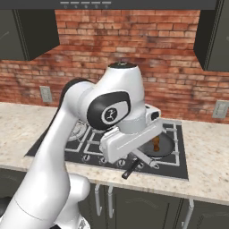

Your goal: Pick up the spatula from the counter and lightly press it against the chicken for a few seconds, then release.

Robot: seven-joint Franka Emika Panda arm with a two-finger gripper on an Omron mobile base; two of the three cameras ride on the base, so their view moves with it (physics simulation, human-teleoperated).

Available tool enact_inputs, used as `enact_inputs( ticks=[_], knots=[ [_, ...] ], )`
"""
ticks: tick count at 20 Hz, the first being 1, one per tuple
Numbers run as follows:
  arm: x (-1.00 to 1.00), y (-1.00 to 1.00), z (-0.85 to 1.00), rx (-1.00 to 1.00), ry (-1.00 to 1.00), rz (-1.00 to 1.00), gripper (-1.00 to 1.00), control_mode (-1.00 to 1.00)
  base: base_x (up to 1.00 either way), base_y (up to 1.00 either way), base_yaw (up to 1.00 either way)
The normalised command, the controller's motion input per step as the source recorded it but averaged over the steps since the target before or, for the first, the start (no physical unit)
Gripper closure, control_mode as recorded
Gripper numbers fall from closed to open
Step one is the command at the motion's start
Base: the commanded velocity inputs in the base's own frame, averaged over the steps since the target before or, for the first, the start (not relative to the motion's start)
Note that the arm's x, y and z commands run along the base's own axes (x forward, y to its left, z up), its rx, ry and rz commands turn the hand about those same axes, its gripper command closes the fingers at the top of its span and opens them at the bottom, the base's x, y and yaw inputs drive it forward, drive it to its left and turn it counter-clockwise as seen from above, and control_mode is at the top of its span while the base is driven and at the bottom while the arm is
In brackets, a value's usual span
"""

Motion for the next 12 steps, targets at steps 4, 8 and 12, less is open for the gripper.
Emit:
enact_inputs(
  ticks=[4, 8, 12],
  knots=[
    [0.28, -0.26, -0.11, 0.00, 0.00, 0.00, 1.00, -1.00, 0.00, 0.00, 0.00],
    [0.41, -0.15, -0.08, 0.00, 0.00, 0.00, 1.00, -1.00, 0.00, 0.00, 0.00],
    [0.41, -0.13, -0.17, 0.00, 0.00, 0.00, 1.00, -1.00, 0.00, 0.00, 0.00]
  ],
)
